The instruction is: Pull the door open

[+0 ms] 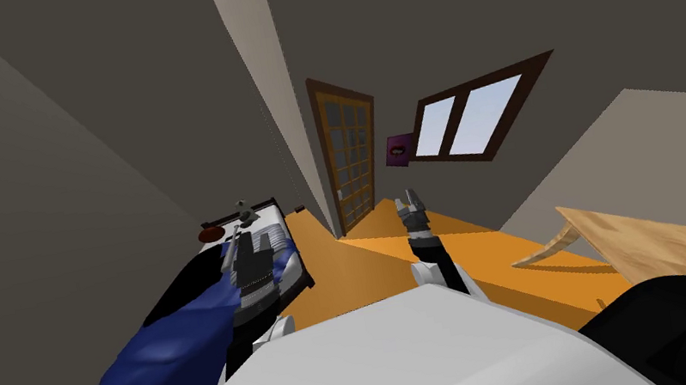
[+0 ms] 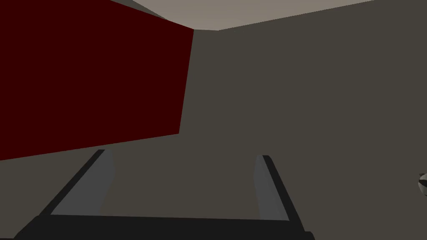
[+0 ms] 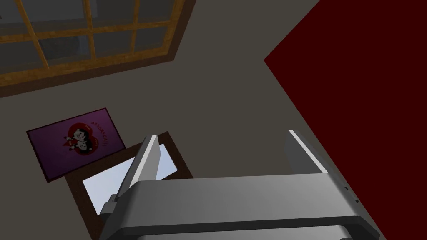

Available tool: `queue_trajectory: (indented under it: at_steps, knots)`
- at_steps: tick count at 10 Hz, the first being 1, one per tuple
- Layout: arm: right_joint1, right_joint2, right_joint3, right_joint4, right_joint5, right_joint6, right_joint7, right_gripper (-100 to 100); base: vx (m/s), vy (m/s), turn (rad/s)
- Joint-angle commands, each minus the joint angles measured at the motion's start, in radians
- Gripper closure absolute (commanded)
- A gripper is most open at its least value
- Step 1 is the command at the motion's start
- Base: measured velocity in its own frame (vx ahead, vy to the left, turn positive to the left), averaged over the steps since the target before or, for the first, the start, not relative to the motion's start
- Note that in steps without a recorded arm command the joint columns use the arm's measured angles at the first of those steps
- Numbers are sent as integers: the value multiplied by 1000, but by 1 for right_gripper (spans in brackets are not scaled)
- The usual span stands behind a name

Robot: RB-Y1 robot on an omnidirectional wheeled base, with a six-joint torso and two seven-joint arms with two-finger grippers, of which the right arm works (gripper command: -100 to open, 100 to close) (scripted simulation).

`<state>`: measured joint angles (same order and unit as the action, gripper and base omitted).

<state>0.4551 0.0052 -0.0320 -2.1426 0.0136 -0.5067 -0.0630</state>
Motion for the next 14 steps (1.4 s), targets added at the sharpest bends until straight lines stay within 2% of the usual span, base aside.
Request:
queue_trajectory:
  at_steps: [1,6,10,11,13,14]
  knots:
    - [-11,-13,-4,35,12,-11,32,-100,-1,-177,73]
    - [-33,-43,-11,133,51,-45,126,-100,53,-121,58]
    - [-46,-57,-16,192,74,-65,181,-100,75,-83,43]
    - [-53,-63,-18,222,86,-75,211,-100,94,-74,68]
    - [-60,-70,-20,254,98,-86,241,-100,95,-86,57]
    - [-68,-75,-23,288,112,-98,273,-100,137,-88,80]
